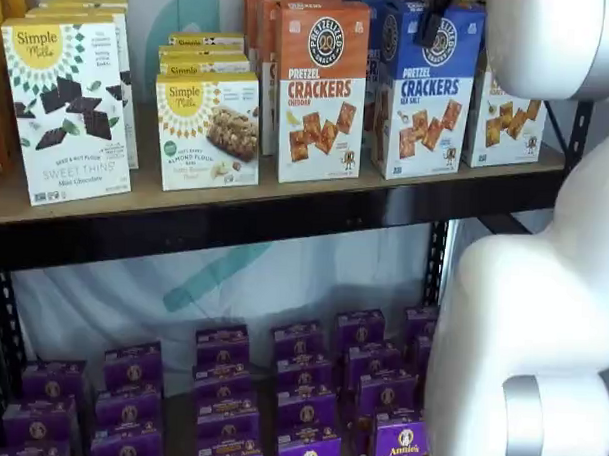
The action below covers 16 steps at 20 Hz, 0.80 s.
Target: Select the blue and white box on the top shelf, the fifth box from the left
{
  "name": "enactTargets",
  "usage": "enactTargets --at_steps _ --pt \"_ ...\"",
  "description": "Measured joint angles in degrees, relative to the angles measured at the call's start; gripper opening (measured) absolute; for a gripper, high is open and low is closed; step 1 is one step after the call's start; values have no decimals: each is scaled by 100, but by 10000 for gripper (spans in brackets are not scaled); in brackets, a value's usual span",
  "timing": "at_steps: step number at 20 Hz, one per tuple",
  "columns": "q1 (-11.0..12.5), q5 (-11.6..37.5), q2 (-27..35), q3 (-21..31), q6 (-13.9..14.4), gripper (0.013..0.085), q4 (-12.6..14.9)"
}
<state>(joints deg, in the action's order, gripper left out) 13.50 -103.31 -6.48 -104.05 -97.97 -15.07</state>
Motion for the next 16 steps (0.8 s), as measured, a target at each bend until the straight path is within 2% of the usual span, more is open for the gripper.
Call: enactTargets --at_steps 6,16 --pt "38 -153 -14 -65 2 570 -42" --pt "140 -424 -473 202 -35 570 -78"
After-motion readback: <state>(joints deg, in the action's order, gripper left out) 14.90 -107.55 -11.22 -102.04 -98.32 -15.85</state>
